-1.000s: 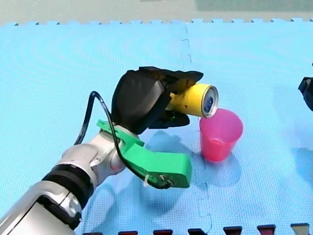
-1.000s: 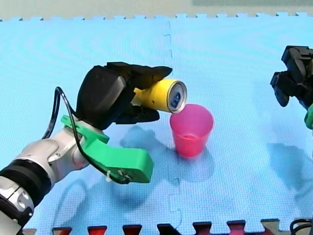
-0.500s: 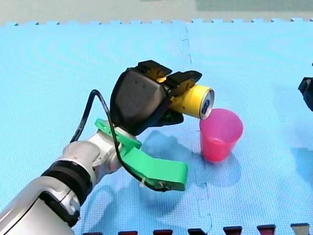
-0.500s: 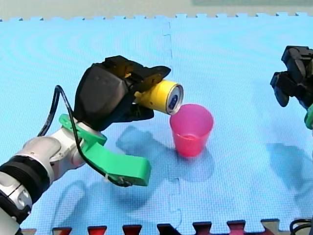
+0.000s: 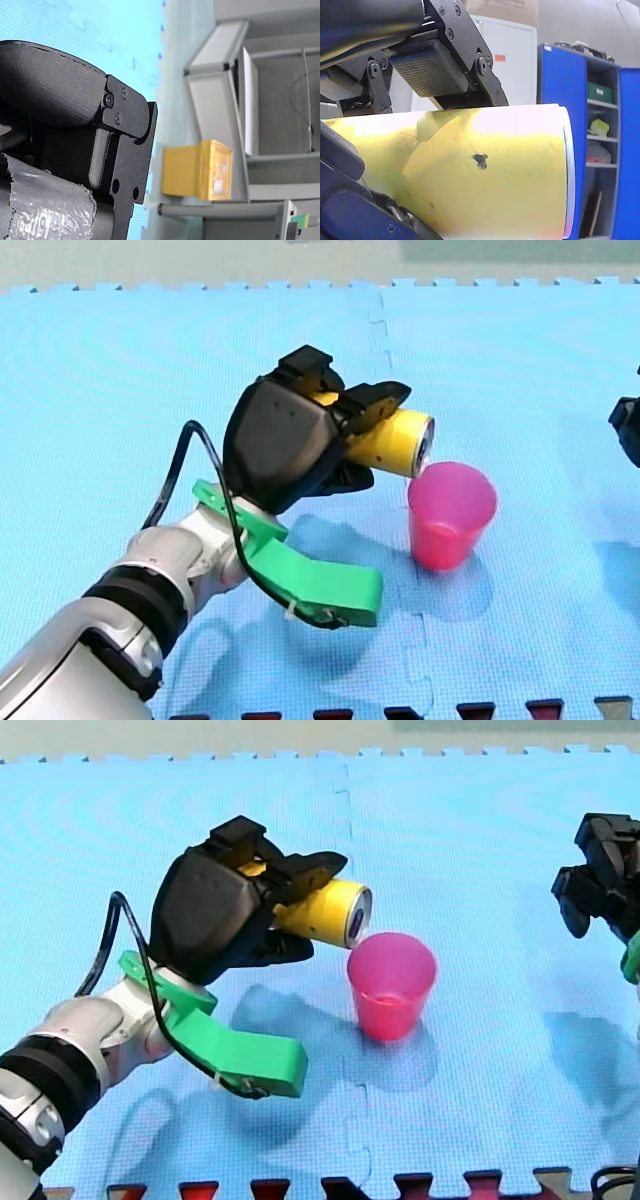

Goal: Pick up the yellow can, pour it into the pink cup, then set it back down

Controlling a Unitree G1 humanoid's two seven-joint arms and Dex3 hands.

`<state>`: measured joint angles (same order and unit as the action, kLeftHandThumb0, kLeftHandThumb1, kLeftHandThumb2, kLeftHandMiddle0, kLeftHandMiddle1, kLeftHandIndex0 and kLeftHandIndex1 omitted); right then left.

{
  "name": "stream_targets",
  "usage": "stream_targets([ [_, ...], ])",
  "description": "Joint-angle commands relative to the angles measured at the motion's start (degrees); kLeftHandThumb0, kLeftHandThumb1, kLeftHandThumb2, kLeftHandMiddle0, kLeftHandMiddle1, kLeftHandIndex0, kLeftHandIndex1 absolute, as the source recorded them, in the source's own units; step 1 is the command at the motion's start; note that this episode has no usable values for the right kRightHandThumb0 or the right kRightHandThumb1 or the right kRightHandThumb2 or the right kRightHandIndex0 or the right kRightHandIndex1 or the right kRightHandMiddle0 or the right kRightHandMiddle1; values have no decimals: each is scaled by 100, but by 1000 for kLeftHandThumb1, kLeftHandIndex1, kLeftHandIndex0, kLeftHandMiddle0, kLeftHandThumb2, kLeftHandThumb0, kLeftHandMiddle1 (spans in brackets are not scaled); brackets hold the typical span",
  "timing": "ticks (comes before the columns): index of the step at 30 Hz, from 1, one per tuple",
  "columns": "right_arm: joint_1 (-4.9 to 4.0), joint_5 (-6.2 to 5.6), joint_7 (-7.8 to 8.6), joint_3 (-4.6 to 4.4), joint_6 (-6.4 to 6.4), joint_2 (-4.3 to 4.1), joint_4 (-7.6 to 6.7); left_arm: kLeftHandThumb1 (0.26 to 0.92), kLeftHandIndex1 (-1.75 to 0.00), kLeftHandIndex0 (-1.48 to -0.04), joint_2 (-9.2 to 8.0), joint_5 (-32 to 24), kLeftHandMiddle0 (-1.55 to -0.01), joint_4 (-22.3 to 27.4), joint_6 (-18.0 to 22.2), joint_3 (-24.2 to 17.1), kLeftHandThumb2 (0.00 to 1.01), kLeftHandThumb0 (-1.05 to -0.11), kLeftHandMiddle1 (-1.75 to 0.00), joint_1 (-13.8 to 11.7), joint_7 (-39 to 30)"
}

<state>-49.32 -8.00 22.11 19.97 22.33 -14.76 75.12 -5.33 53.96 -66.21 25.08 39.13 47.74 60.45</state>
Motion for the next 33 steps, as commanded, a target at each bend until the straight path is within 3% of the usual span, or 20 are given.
stream_targets([
  [1,-28,-26,2,19,-14,-5,1,817,-169,-1190,-13,-28,-810,6,-8,11,0,-277,-1395,72,11],
  [33,-34,-34,-6,18,-16,-18,-9,817,-311,-1107,20,-30,-784,-14,-88,70,0,-278,-1492,118,27],
])
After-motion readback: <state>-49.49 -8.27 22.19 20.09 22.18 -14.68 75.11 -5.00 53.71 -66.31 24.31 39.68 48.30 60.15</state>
